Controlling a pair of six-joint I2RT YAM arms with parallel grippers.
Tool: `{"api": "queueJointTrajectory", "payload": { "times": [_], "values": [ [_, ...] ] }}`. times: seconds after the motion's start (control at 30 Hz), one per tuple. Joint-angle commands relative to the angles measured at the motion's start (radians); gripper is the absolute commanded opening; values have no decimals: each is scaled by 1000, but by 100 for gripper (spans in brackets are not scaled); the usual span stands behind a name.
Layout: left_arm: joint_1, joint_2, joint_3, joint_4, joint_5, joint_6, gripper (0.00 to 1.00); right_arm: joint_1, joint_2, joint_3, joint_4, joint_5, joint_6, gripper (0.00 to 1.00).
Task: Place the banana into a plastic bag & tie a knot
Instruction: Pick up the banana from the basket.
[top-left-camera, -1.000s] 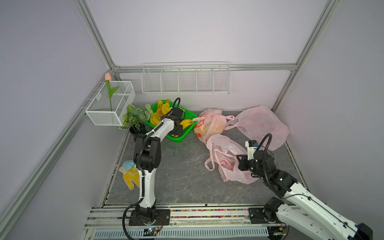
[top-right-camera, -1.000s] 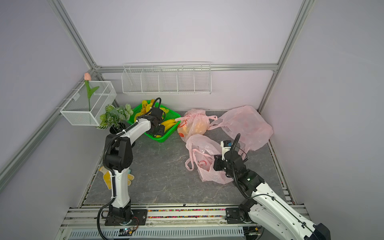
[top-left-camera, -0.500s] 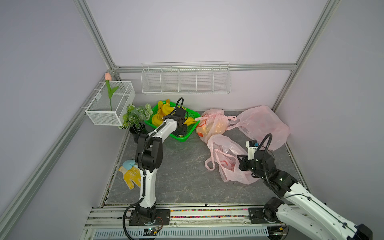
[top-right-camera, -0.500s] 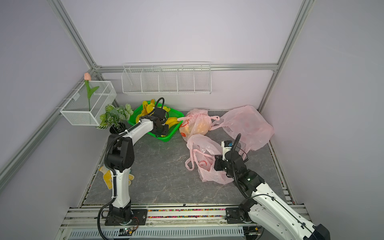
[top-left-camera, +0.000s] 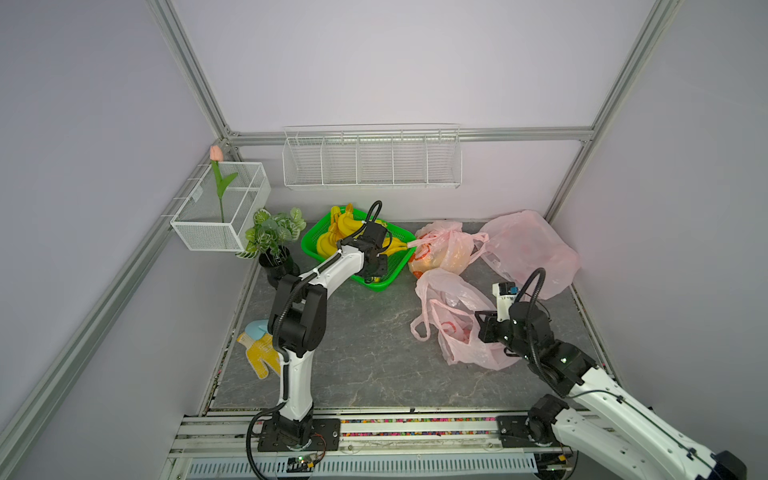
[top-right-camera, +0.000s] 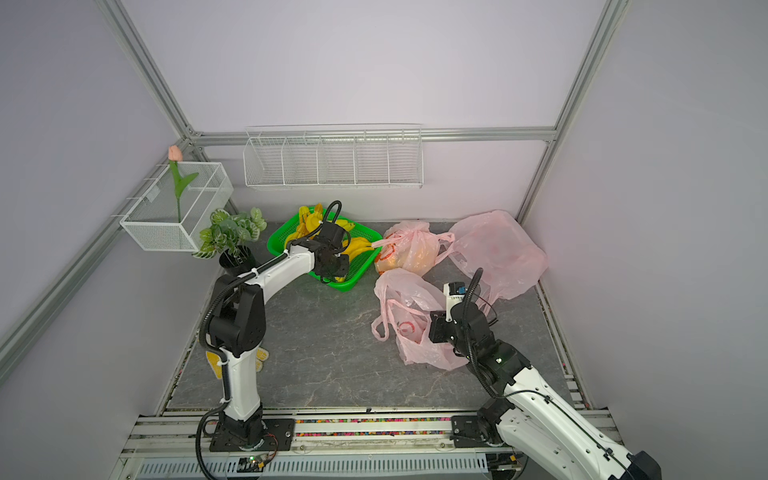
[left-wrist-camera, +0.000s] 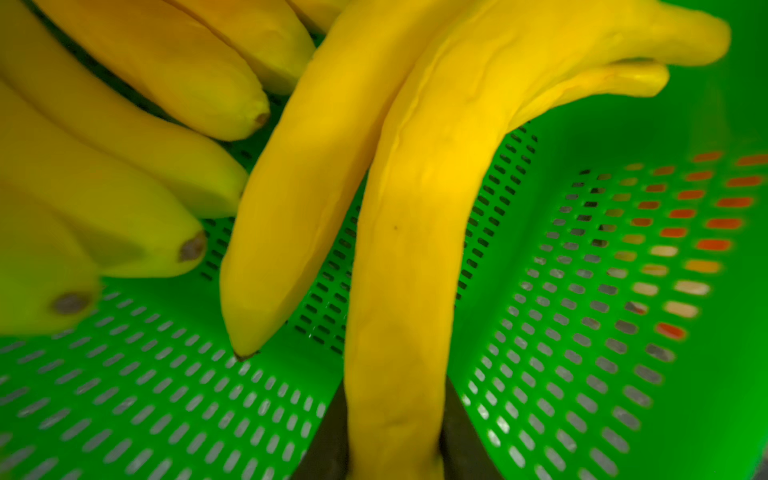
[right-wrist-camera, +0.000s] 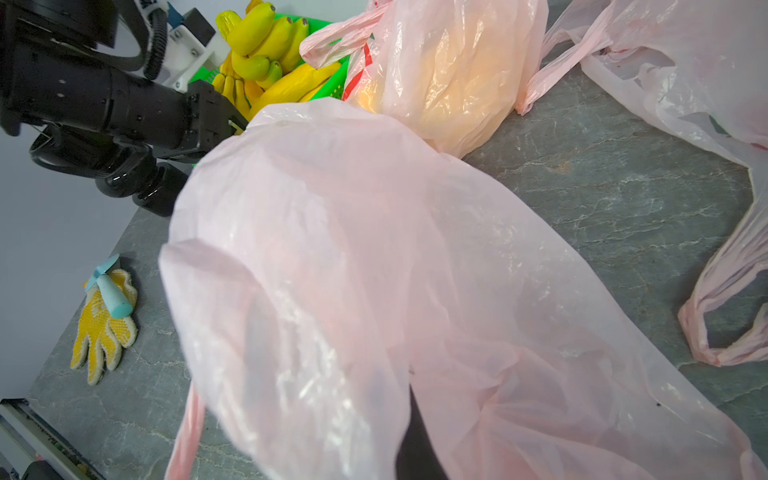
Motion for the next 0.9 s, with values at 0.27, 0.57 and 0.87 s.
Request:
{"api": "queueJointTrajectory", "payload": {
  "times": [0.27, 0.57, 0.87],
  "values": [
    [0, -291, -138, 59, -90, -67, 18, -7, 7, 78, -42, -47, -50, 7],
    [-84, -675, -416, 61, -84, -97, 18, -4, 54, 114, -36, -107, -58, 7],
    [-373, -1032, -651, -4, -188, -144, 18, -3, 132, 159, -22, -117, -56, 7]
  ]
}}
